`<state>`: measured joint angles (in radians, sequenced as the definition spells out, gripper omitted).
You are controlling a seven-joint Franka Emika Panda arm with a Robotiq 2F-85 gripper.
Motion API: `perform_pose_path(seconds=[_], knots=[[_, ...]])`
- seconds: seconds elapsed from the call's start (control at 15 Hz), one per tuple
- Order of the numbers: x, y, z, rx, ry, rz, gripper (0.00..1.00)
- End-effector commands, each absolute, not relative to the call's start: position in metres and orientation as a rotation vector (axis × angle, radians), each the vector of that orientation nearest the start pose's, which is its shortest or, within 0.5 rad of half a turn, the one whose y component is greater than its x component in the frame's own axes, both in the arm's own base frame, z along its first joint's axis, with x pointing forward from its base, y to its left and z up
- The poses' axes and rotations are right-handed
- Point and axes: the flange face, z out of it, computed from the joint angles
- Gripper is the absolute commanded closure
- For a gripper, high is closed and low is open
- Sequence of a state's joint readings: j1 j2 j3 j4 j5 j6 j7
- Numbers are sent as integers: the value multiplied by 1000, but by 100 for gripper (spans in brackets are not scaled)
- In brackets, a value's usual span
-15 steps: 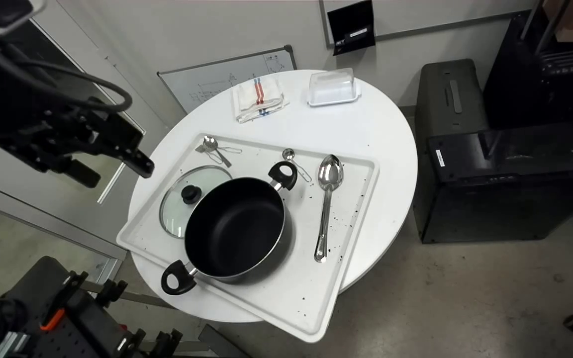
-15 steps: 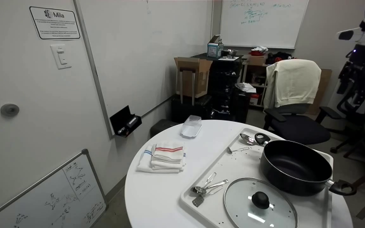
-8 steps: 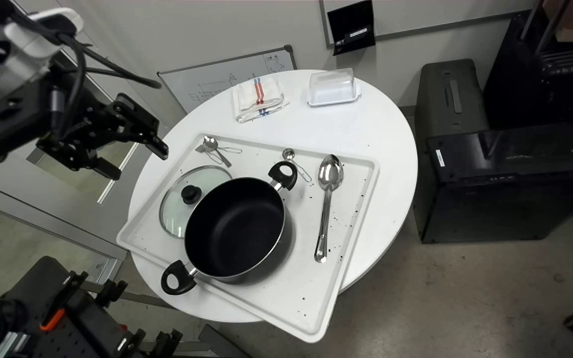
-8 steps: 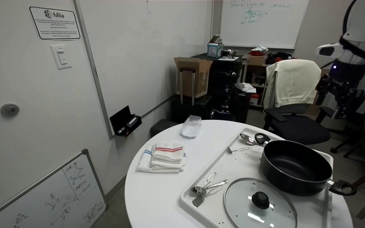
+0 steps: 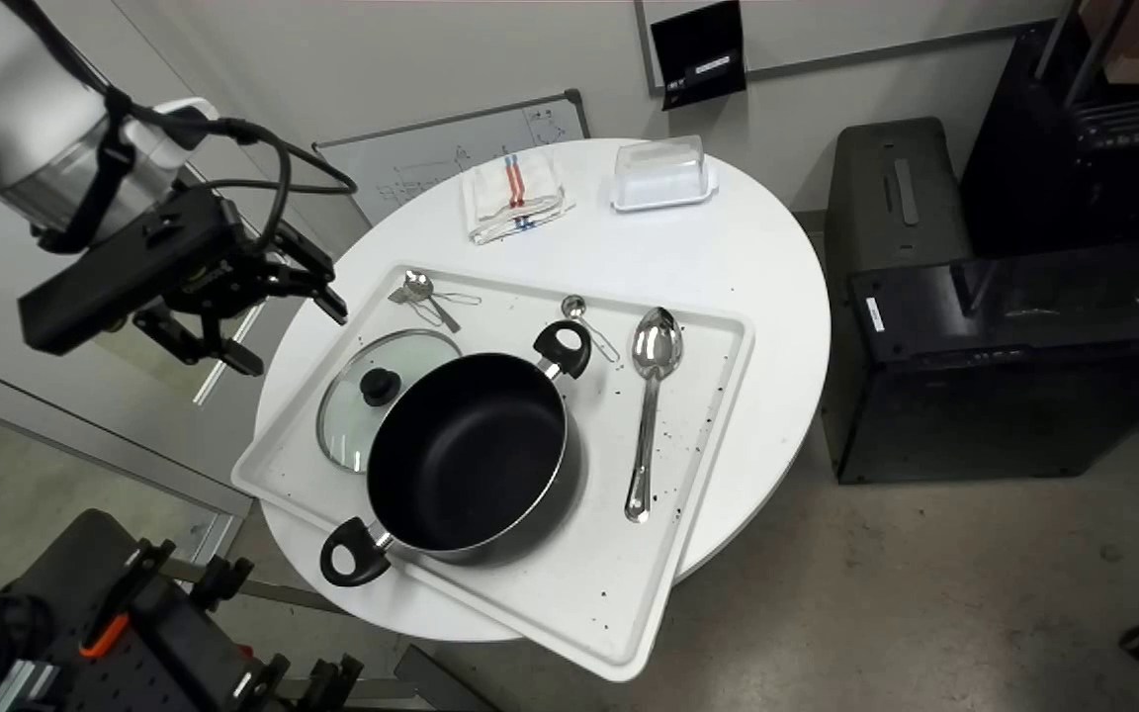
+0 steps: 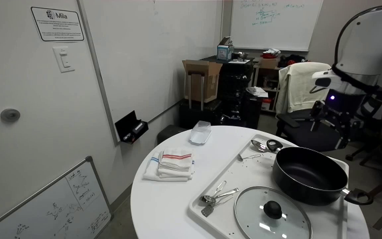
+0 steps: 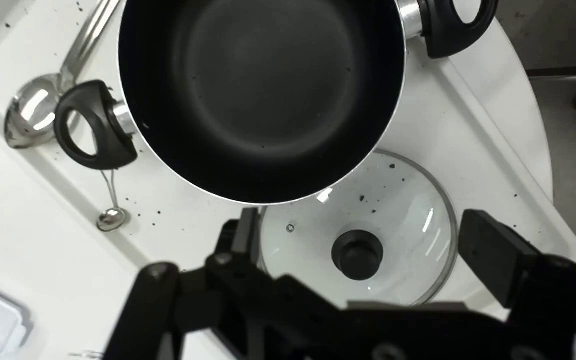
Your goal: Place the glass lid on the black pot.
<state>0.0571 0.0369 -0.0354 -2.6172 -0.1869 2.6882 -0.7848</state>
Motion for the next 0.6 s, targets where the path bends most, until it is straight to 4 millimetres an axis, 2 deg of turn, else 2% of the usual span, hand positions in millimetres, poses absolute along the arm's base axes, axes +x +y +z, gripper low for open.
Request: perform_pose_path(seconds=[0.0,0.53], knots=[[452,39,208,-2766,-1674,50,0],[472,81,136,-2618,-1955,179,0]])
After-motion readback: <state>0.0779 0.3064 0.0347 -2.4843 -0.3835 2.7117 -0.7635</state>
